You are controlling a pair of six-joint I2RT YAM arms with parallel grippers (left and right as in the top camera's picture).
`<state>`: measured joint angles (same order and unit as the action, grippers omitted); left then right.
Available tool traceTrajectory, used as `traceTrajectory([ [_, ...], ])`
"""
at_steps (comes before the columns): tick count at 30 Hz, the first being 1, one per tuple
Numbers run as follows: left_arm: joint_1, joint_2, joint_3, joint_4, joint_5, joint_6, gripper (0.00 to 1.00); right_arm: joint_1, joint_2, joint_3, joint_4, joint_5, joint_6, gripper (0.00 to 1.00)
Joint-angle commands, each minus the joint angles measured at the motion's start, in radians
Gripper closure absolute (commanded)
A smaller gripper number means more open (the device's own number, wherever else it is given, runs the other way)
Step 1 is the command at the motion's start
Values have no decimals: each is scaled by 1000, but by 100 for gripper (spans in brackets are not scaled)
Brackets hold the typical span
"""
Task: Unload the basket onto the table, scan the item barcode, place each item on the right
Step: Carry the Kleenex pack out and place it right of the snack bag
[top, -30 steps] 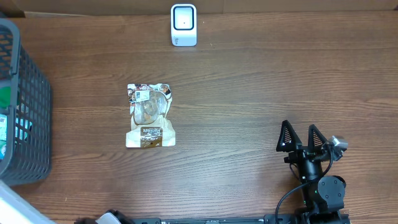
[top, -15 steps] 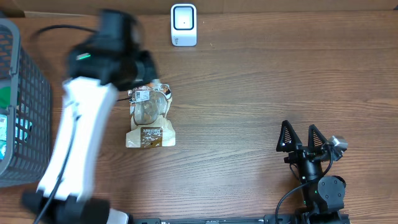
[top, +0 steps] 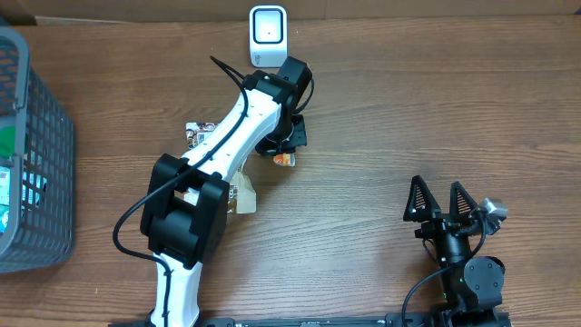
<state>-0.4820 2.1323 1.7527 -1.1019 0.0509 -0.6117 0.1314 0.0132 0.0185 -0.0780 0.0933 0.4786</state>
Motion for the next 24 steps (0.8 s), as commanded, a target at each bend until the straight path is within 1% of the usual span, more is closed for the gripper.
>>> traceTrajectory([
  [1,9,-2,-2,-2,-30,20,96,-2,-3,-10,5,2,-4,0],
  [2,11,-3,-1,-5,-32,40,95,-2,-3,-10,5,2,-4,0],
  [3,12,-3,4,-14,-34,55,87,-2,-3,-10,5,2,-4,0],
  [4,14,-3,14,-27,-37,71,73,-2,-3,-10,5,2,-4,0],
  [5,17,-3,27,-40,-37,84,64,-2,-3,-10,5,2,-4,0],
  [6,20,-4,47,-58,-41,85,56,-2,-3,-10,5,2,-4,0],
  [7,21,-4,62,-71,-44,90,53,-2,-3,-10,5,2,-4,0],
  [8,24,-5,127,-124,-67,93,46,-2,-3,-10,5,2,-4,0],
  [12,26,-5,303,-251,-127,97,45,-2,-3,-10,5,2,-4,0],
  [16,26,-8,628,-446,-137,170,44,-2,-3,-10,5,2,-4,0],
  [17,26,-8,731,-507,-138,195,41,-2,-3,-10,5,2,-4,0],
  [19,27,-8,871,-587,-161,212,34,-2,-3,-10,5,2,-4,0],
  [20,30,-18,943,-588,-142,272,31,-2,-3,-10,5,2,-4,0],
  [21,38,-50,995,-587,-131,273,23,-2,-3,-10,5,2,-4,0],
  [22,48,-72,1021,-587,-132,271,22,-2,-3,-10,5,2,-4,0],
  [24,86,-134,1053,-587,-132,271,22,-2,-3,-10,5,2,-4,0],
])
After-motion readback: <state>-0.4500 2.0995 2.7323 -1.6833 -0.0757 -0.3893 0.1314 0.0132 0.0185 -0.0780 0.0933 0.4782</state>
